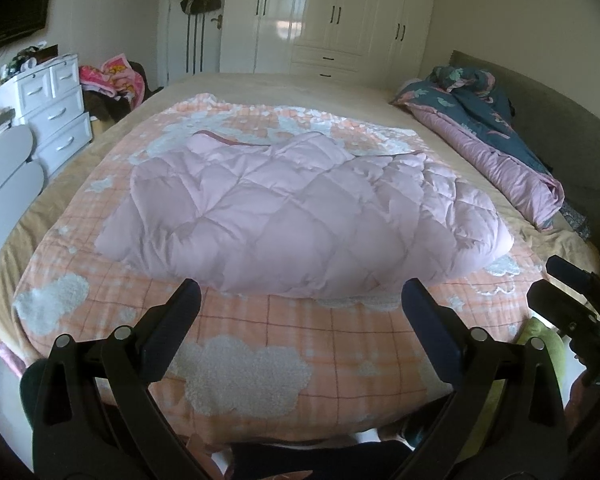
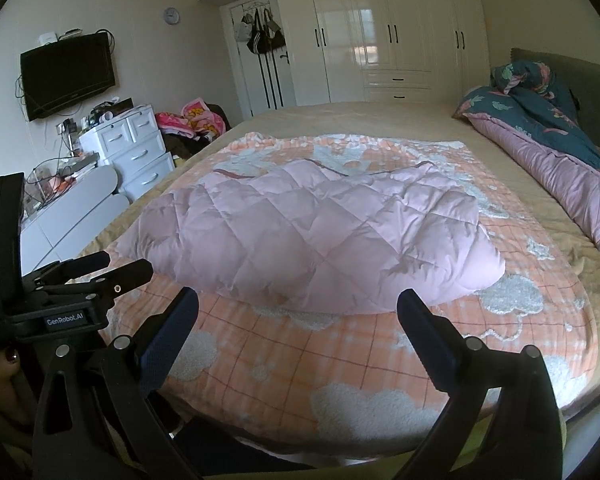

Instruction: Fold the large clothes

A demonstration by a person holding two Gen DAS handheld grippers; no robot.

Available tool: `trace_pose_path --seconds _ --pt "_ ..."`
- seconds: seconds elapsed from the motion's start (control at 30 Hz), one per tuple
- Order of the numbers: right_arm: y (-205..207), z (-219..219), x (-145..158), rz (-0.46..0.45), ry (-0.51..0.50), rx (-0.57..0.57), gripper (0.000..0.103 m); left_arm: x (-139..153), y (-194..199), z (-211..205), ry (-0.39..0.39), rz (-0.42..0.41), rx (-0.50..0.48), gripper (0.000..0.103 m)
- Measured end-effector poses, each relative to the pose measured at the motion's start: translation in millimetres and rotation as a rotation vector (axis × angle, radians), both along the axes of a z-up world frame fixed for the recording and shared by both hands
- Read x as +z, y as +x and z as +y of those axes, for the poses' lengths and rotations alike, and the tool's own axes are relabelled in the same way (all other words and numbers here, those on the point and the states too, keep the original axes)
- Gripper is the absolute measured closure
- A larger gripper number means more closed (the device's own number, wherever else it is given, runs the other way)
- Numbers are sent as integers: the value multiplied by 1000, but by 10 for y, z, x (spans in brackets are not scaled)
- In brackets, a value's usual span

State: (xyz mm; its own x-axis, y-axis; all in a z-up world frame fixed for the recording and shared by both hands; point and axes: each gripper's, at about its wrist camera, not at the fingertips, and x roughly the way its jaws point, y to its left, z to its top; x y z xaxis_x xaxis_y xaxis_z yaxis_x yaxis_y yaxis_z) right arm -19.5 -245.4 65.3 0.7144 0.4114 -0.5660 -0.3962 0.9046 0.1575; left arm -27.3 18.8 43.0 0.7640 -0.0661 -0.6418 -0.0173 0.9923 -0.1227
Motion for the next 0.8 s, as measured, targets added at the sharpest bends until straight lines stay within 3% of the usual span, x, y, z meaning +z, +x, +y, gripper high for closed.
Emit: trace_pose_path --seconds 0.8 --pt "-1 -2 -11 6 -4 -1 4 48 -12 11 -2 -14 6 9"
